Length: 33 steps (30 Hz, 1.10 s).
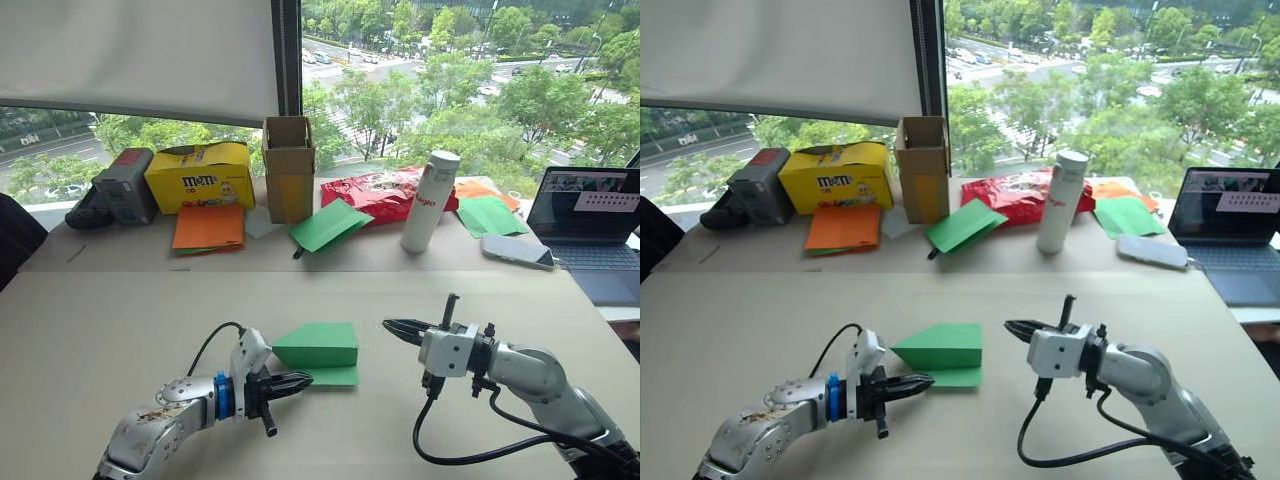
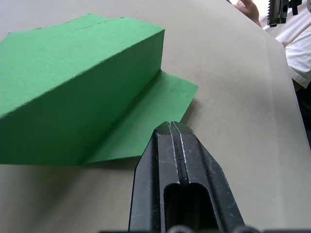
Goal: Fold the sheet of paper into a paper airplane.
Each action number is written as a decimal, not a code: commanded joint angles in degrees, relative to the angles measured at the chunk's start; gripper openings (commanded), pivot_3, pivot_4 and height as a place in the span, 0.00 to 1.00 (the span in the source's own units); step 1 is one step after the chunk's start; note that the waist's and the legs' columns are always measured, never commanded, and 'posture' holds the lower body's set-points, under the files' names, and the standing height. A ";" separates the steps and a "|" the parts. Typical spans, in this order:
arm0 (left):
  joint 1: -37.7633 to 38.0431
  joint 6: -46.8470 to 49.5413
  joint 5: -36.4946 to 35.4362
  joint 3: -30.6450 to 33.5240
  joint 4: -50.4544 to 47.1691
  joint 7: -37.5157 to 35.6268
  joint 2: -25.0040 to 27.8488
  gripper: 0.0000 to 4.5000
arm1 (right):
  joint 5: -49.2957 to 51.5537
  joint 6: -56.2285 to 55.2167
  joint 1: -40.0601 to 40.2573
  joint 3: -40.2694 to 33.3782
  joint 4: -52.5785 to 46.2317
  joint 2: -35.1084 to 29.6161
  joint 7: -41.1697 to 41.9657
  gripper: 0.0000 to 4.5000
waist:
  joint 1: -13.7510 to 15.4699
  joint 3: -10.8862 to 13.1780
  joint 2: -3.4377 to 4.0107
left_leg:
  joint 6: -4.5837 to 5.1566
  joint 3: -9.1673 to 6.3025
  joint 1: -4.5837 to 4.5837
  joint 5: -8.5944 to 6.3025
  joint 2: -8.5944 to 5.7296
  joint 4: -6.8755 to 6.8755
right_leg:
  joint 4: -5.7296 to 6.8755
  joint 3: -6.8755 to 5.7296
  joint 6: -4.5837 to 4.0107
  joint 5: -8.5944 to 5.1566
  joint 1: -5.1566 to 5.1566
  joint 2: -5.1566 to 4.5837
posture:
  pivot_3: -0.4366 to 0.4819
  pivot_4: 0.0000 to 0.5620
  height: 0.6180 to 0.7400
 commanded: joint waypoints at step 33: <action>0.04 16.47 -1.33 -2.96 -6.66 12.81 -2.46 0.00 | 2.68 24.16 -12.95 12.10 1.30 11.23 19.76 0.01 | -0.15 -0.03 0.02 | 0.10 -0.02 0.01 -0.07 -0.02 0.18 | 0.04 -0.03 -0.04 0.03 0.11 0.00 | 0.48 0.27 1.00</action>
